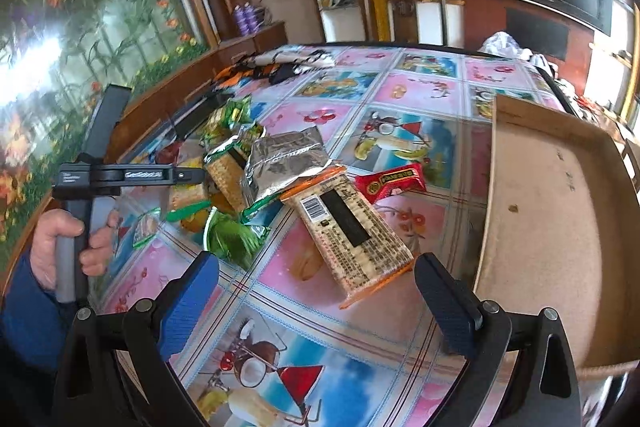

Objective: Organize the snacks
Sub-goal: 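Move both grippers over the snack pile toward the cracker packs, then grasp the yellow-green cracker pack with left gripper while right grasps barcode cracker pack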

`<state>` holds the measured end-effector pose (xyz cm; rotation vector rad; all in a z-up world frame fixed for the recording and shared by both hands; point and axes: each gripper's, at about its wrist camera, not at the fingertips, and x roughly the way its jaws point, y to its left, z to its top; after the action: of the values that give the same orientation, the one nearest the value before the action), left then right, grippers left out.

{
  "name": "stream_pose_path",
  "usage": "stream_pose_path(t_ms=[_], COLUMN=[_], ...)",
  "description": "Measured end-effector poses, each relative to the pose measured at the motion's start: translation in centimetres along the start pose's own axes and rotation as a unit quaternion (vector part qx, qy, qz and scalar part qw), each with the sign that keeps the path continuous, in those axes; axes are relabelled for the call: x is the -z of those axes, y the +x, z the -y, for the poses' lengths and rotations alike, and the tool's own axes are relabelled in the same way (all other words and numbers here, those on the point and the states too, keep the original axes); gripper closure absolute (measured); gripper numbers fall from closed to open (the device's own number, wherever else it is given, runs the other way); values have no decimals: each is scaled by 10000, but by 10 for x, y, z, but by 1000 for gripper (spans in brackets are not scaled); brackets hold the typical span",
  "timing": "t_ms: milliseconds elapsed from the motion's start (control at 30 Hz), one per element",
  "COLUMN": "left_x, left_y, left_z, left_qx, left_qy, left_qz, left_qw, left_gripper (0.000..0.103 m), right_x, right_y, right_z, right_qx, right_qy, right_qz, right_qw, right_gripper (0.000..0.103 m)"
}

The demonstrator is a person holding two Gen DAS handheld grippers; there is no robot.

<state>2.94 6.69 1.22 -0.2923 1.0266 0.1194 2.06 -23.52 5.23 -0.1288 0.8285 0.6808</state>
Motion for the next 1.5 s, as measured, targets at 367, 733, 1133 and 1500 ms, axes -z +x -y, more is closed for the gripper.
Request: stream_pose_path(t_ms=[367, 733, 1133, 1500], left_x=[2, 14, 18, 20], left_y=[3, 4, 1, -24], left_z=[0, 20, 18, 25], left_qx=[131, -824, -745, -347], left_qy=[-130, 455, 527, 396], left_qz=[-242, 99, 295, 542], left_qw=[9995, 9955, 9954, 9971], left_gripper=[27, 55, 58, 58], right_x=[-29, -26, -13, -4], right_y=[60, 94, 83, 54], right_z=[1, 5, -11, -9], right_qx=[388, 736, 685, 380], right_qy=[-582, -586, -370, 100], right_qz=[-883, -1316, -893, -605], right_qw=[9936, 9868, 9930, 9974], right_gripper=[8, 29, 46, 46])
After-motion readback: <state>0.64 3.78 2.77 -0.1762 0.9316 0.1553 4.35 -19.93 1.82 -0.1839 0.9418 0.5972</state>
